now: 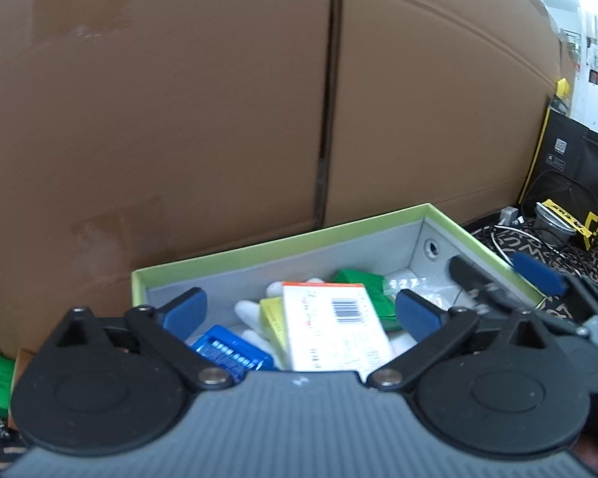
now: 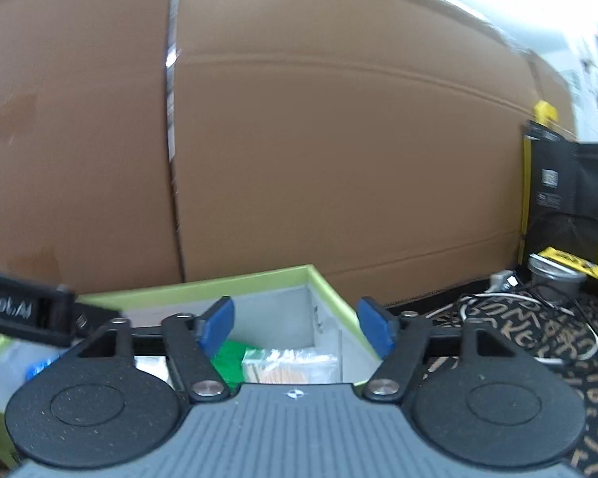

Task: Organize objects
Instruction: 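Open both tools to drop the white box and swab bag inside, then return both tools to the pile and grasp the white glove with the right tool, then grasp the tan cosmetic box with the left tool while the right holds the glove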

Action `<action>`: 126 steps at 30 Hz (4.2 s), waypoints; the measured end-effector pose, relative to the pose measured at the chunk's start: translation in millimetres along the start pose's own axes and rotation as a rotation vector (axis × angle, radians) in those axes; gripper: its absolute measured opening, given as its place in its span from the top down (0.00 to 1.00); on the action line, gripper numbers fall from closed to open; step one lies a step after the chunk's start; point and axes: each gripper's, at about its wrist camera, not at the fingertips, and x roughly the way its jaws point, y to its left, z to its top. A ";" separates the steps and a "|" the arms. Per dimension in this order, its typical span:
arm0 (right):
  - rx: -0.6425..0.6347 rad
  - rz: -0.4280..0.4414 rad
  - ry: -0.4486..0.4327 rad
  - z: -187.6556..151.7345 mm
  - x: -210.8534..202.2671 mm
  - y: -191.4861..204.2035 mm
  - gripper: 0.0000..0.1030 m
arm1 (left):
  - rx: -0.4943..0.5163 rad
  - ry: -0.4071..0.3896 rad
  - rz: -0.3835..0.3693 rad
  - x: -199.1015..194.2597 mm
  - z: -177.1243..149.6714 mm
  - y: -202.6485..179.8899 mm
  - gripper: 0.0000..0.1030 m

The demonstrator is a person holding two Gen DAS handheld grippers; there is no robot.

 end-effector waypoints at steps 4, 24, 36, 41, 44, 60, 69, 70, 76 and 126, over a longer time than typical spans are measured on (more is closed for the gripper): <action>0.059 -0.007 -0.014 -2.5 -9.7 -2.4 0.19 | -0.013 -0.001 0.003 -15.1 -3.6 10.3 0.00; -0.019 0.316 0.048 -33.7 -88.4 105.3 0.10 | -0.121 0.076 0.175 -146.2 -128.0 136.9 0.00; -0.160 0.439 0.145 -56.9 -107.9 181.0 0.10 | -0.347 0.100 0.260 -179.9 -180.6 221.6 0.00; -0.253 0.501 0.204 -61.4 -92.2 218.4 0.11 | -0.382 0.091 0.266 -178.6 -184.7 236.3 0.00; -0.305 0.461 0.215 -63.9 -73.7 240.6 0.11 | -0.370 0.101 0.263 -175.7 -188.3 238.1 0.00; -0.233 0.703 0.440 -70.5 -84.1 224.4 0.83 | -0.340 0.127 0.267 -165.0 -183.6 244.5 0.00; -0.179 0.819 0.545 -81.7 -92.6 220.0 0.83 | -0.278 0.097 0.218 -120.3 -125.4 233.3 0.06; -0.176 0.819 0.543 -81.3 -92.9 219.2 0.83 | -0.261 0.103 0.202 -110.7 -118.3 229.2 0.10; -0.192 0.803 0.541 -80.4 -94.7 220.5 0.83 | -0.272 0.156 0.197 -54.2 -95.0 218.2 0.23; -0.182 0.776 0.405 -65.0 -111.1 203.8 0.85 | -0.053 0.247 0.199 -132.2 -149.7 215.8 0.77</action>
